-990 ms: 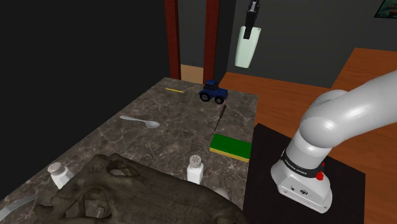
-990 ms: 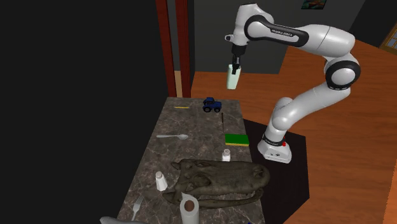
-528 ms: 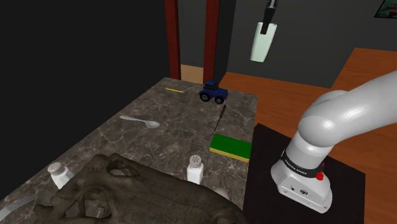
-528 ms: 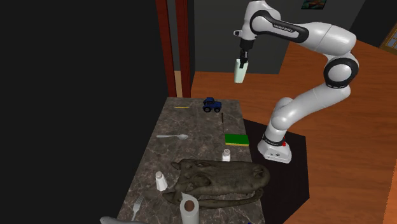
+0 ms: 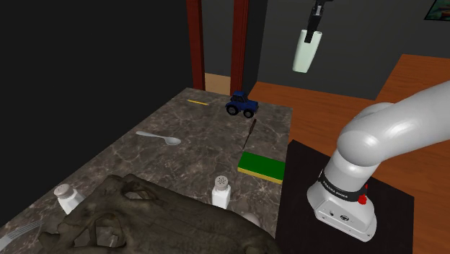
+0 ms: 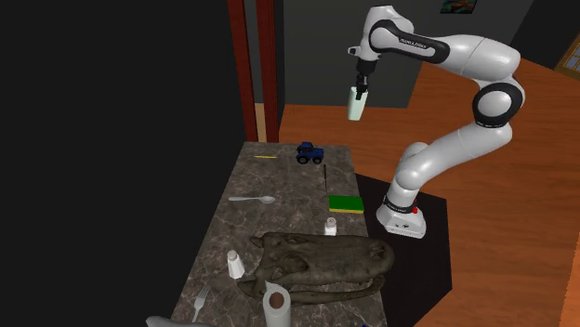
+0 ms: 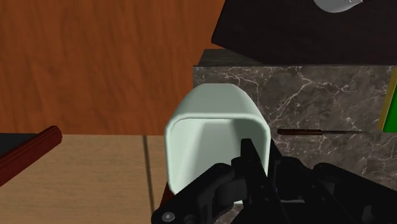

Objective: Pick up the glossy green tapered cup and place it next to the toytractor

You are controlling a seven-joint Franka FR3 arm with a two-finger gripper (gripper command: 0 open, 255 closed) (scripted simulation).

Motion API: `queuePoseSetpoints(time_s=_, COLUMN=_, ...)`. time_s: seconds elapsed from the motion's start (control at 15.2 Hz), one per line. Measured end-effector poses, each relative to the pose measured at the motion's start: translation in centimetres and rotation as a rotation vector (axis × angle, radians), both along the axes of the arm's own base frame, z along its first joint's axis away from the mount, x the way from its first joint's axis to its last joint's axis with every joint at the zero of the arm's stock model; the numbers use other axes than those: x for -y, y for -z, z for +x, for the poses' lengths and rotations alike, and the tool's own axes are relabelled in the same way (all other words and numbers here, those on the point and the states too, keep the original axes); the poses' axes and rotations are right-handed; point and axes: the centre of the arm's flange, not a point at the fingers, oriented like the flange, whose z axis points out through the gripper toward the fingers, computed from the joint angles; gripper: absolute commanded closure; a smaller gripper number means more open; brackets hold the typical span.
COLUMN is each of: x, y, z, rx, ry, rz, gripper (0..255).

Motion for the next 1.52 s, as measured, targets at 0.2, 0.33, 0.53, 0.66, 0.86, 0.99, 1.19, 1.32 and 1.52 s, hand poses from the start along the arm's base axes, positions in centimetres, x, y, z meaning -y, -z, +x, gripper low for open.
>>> queuePoseSetpoints(time_s=0.2, x=0.1, y=1.6, z=0.0, rx=0.000, ry=0.000, rz=0.000, gripper=255)
queuePoseSetpoints(time_s=0.33, x=0.1, y=2.7, z=-0.1, rx=0.000, ry=0.000, rz=0.000, gripper=255)
queuePoseSetpoints(time_s=0.53, x=0.1, y=4.2, z=0.0, rx=0.000, ry=0.000, rz=0.000, gripper=255)
queuePoseSetpoints(time_s=0.66, x=0.2, y=5.3, z=-0.1, rx=0.000, ry=0.000, rz=0.000, gripper=255)
queuePoseSetpoints(time_s=0.86, x=0.1, y=6.8, z=-0.2, rx=0.000, ry=0.000, rz=0.000, gripper=255)
queuePoseSetpoints(time_s=0.99, x=0.1, y=7.9, z=-0.2, rx=0.000, ry=0.000, rz=0.000, gripper=255)
queuePoseSetpoints(time_s=1.19, x=0.0, y=9.7, z=-0.1, rx=0.000, ry=0.000, rz=0.000, gripper=255)
queuePoseSetpoints(time_s=1.32, x=0.0, y=10.7, z=-0.2, rx=0.000, ry=0.000, rz=0.000, gripper=255)
queuePoseSetpoints(time_s=1.52, x=0.0, y=12.1, z=-0.2, rx=0.000, ry=0.000, rz=0.000, gripper=255)
